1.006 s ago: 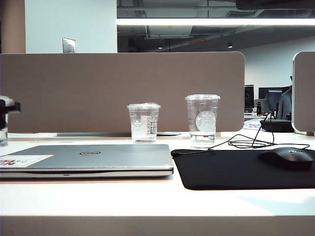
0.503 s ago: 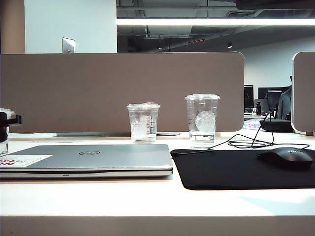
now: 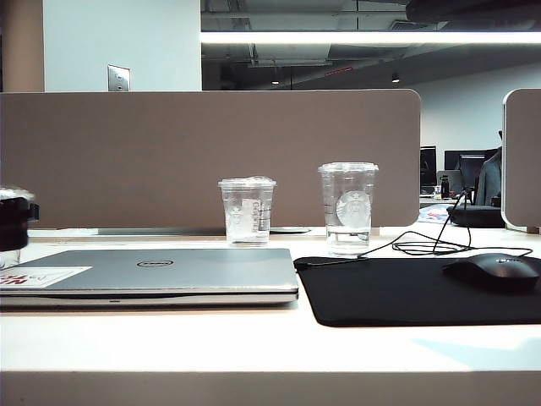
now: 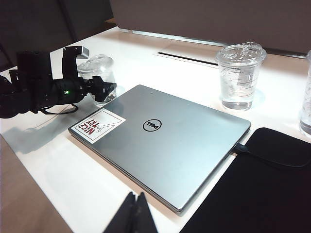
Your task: Pick up the coffee cup on the left and place it on the left side of the laptop.
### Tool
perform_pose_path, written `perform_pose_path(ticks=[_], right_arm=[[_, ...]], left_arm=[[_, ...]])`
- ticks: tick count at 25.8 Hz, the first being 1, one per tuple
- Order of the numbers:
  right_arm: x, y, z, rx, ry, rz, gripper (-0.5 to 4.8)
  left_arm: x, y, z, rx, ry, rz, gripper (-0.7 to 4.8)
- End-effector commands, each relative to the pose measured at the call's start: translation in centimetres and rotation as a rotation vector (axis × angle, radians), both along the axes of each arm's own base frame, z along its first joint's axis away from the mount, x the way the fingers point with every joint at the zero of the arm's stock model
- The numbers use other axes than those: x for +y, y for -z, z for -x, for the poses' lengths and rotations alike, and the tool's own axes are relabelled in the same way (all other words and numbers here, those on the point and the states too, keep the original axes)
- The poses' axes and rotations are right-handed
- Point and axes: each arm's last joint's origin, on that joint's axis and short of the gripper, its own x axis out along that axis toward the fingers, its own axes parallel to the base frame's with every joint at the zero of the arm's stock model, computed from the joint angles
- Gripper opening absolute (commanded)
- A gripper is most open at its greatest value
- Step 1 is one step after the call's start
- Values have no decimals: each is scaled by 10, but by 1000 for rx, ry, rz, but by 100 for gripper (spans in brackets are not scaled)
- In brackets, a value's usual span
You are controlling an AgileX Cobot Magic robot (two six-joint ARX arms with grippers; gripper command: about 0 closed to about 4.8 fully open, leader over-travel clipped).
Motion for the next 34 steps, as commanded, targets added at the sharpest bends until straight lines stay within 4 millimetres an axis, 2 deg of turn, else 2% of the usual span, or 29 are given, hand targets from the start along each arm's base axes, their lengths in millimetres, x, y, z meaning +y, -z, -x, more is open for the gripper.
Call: perform_pose_path(ticks=[1,8,12,21,24,25,30,31,34], right_arm=[[0,-4,0,-15,-2,-19,-5],[0,-4,0,-16,-2,-19,-5],[0,-4,0,-18,-1,-21,-5],[0,-4,0,-18,-2,-21,-5],[0,-4,0,-18,-1,-21,-4],[0,-4,0,-18,-2,-21,-4],[0,-4,0,-17,-1,-20,-4],[0,-4,0,-17,-1,-20,-4],[0,-4,0,-17,-1,-20,-4]], left_arm=[[0,-4,2,29,13,-21,382],[-1,-18,13,144,45,-92,382],[-3,-43,29,209,48,-102,382],[-7,-69,60,326,56,-86,382],[-8,-87,77,319,55,-87,370],[-9,-91,80,310,55,-88,339],[-12,-115,102,236,53,-94,16],[-12,-121,107,214,56,-95,-5],[-15,-138,122,117,91,-94,-6]])
